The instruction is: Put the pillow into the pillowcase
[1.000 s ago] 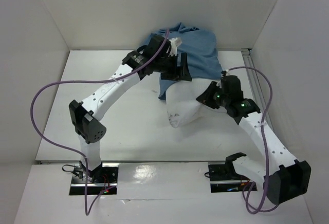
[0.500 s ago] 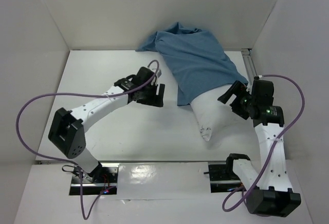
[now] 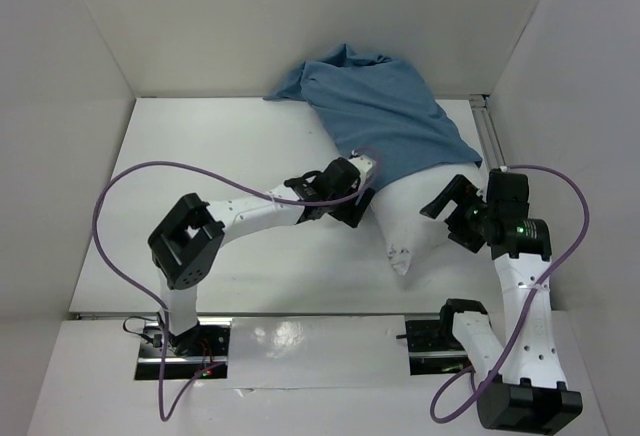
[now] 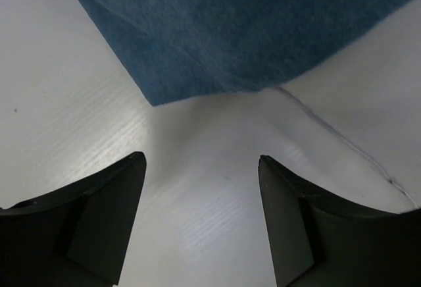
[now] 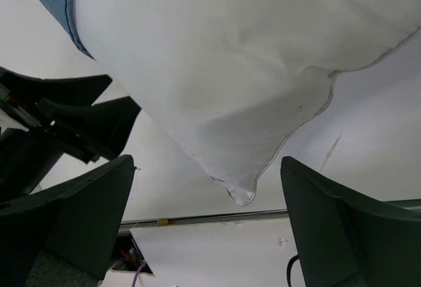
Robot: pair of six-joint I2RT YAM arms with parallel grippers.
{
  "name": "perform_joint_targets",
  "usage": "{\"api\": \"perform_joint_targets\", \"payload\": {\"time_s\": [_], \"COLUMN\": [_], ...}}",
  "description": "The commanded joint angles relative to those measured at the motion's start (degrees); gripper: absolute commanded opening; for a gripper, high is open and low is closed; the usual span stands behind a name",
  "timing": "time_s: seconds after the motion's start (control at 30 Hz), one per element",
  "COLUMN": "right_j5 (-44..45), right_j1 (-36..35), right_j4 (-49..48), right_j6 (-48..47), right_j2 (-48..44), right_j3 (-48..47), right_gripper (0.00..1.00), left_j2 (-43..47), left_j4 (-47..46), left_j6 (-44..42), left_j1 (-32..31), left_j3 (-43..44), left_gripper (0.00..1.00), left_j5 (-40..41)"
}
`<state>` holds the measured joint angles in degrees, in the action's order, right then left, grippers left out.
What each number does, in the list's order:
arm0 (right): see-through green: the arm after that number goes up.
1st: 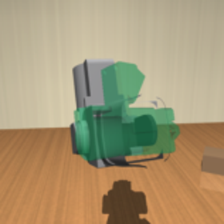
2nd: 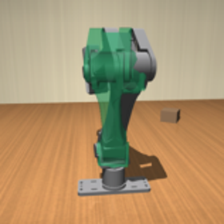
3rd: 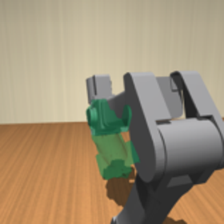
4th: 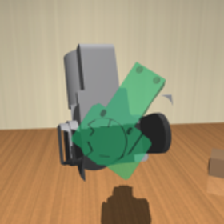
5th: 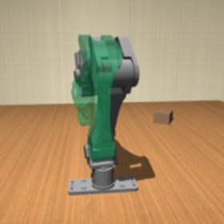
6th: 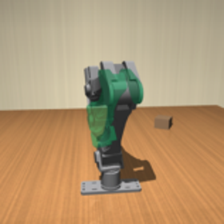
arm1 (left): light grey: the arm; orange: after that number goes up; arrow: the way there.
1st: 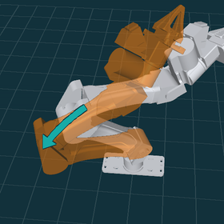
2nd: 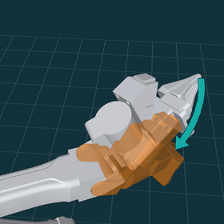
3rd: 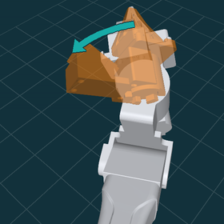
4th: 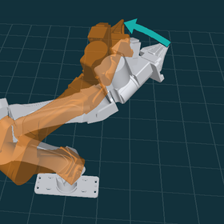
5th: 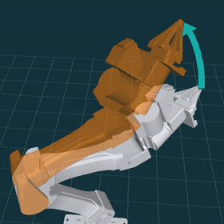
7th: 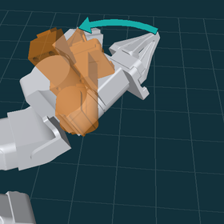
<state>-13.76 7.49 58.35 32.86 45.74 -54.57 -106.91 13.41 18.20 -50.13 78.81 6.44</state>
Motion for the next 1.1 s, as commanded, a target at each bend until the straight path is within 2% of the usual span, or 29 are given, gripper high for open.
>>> {"api": "perform_joint_targets", "payload": {"time_s": [0.0,0.2,0.5,0.63,0.77,0.8,0.9,1.07], "right_j5": [-1.71,-1.18,-1.18,-1.71,-5.82,-5.84,-6.54,-6.54], "right_j1": [0.07,0.07,0.07,0.07,0.07,0.07,0.07,0.07], "right_j4": [0.45,-0.08,-0.08,-0.08,0.63,1.41,4.04,3.89], "right_j6": [0.80,0.80,0.80,0.80,-2.01,-2.53,-4.39,-5.36], "right_j2": [-0.03,0.49,1.02,1.02,0.49,-0.03,-0.03,-1.96], "right_j3": [0.34,-0.19,-0.72,-0.72,-0.72,-0.20,-0.19,5.41], "right_gripper": [0.99,0.99,0.99,0.99,0.99,0.99,0.99,1.00], "left_j2": [-1.71,-5.58,-9.71,-11.91,-14.11,-14.11,-11.57,-3.14], "left_j4": [-9.71,-15.07,-16.49,-15.96,-11.84,-10.44,-9.45,-13.50], "left_j6": [-3.69,-6.33,-8.18,-6.60,-4.67,-4.66,-4.13,-1.16], "left_j1": [0.56,0.56,1.17,3.27,4.60,5.12,5.13,5.13], "left_j3": [-0.06,0.55,2.85,6.26,10.39,11.27,9.54,-0.40], "left_gripper": [0.82,0.77,0.75,0.62,0.06,0.00,0.00,0.00], "left_j5": [3.58,6.12,5.86,5.87,5.16,4.38,2.45,-2.13]}}
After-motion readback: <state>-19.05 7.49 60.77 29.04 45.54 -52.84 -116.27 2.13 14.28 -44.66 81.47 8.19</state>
